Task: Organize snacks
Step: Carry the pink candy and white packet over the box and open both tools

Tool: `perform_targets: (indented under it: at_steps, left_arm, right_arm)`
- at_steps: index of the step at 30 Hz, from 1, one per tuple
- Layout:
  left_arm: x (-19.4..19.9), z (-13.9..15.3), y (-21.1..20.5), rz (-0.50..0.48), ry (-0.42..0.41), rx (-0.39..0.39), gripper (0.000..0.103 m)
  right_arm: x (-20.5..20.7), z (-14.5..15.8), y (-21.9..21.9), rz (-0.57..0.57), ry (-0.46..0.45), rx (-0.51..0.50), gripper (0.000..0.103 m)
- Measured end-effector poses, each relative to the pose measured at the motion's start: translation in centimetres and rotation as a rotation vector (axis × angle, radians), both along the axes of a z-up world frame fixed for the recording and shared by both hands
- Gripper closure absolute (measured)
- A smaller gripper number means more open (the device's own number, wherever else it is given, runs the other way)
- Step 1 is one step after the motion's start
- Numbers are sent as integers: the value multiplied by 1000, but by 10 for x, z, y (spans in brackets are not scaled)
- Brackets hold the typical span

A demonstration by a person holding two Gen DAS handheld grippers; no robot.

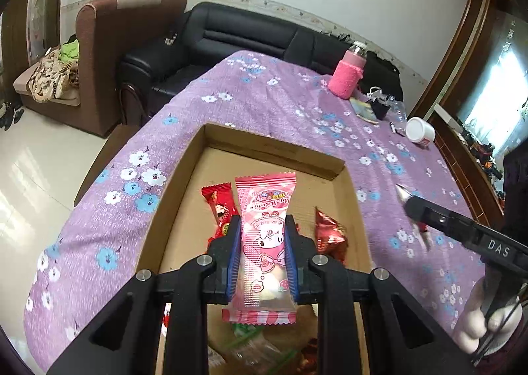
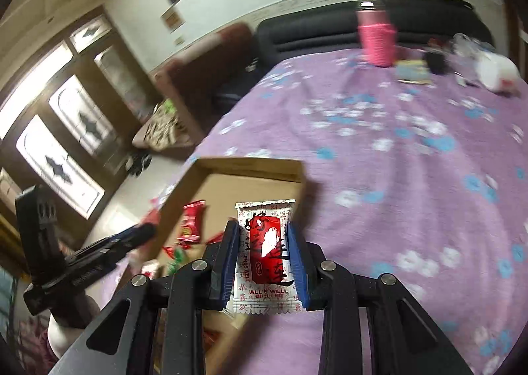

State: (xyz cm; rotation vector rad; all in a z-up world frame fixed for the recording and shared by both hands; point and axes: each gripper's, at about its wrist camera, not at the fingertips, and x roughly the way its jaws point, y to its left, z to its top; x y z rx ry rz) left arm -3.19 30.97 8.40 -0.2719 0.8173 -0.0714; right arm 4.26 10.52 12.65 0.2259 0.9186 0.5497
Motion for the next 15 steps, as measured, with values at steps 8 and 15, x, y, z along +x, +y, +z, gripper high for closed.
perform_targets:
  at_steps: [8, 15]
  left_arm:
    - [19, -23, 16, 15, 60, -42, 80]
    - [25, -28, 27, 26, 79, -103, 79]
  right_arm:
    - [41, -28, 68, 59, 66, -43, 70]
    - [64, -52, 87, 40, 113, -64, 68]
